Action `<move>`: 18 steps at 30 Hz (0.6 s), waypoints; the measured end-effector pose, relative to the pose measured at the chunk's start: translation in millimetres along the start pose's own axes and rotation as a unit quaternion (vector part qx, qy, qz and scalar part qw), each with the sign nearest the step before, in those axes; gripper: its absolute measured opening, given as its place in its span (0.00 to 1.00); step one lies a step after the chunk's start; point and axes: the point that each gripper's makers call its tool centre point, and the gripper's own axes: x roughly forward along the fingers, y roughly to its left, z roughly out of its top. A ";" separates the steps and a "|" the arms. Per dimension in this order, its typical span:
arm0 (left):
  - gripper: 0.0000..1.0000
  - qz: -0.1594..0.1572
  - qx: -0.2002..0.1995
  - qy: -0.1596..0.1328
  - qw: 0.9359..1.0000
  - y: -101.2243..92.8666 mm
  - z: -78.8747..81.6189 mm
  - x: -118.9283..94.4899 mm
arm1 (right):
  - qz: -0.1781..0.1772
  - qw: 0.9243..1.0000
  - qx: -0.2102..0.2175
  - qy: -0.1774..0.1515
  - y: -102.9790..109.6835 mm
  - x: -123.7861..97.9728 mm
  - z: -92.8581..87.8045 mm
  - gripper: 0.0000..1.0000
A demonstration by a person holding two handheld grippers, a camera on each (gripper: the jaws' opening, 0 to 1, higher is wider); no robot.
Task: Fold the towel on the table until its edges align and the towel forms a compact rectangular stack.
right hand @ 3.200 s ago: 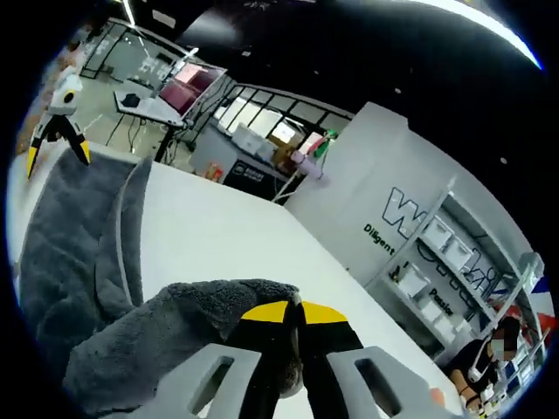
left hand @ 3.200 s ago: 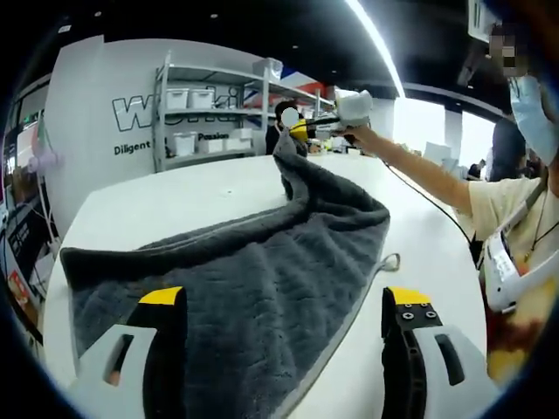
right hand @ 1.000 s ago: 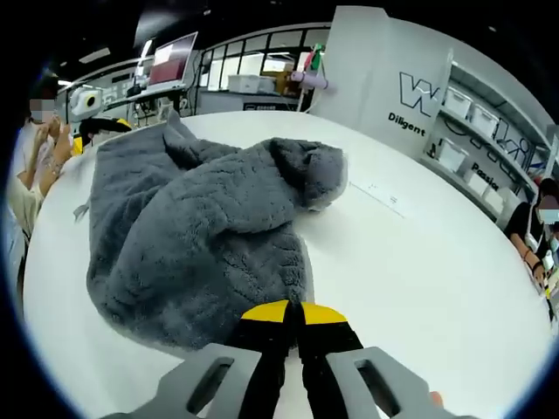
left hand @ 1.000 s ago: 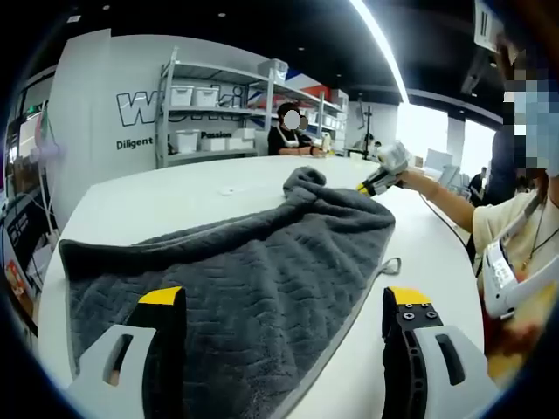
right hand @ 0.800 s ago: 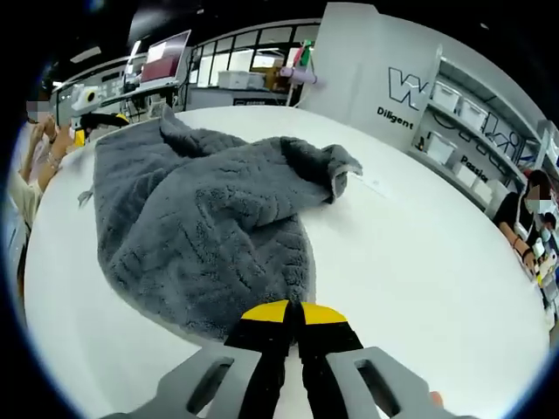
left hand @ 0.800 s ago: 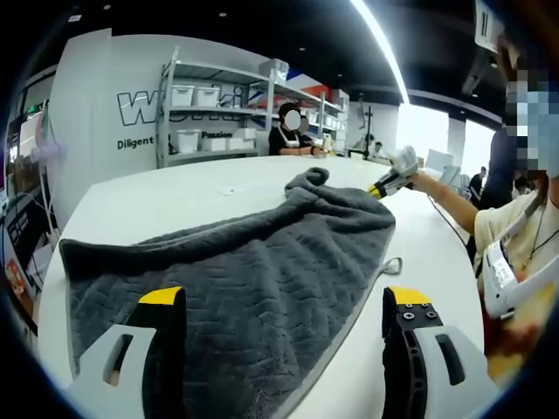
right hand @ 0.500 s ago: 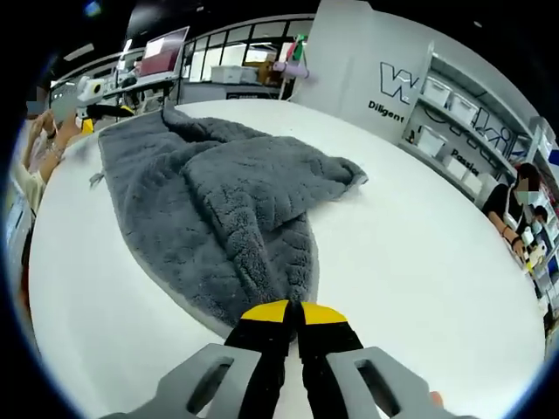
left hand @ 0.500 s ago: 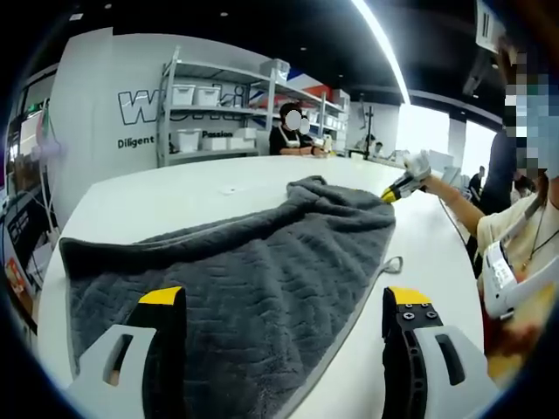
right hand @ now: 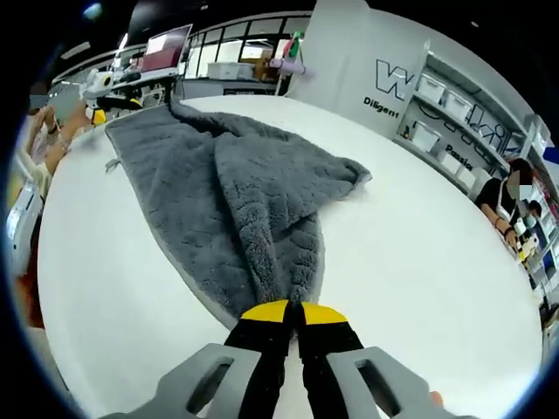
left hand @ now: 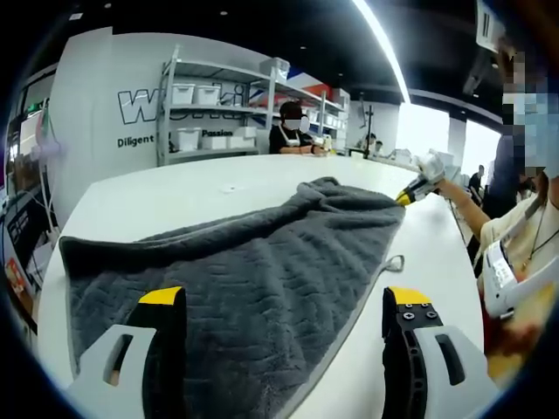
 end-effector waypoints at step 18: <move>0.91 0.001 0.001 0.001 1.000 2.6 0.6 -2.1 | -0.013 0.999 0.045 0.020 -17.7 -28.8 -34.3 0.00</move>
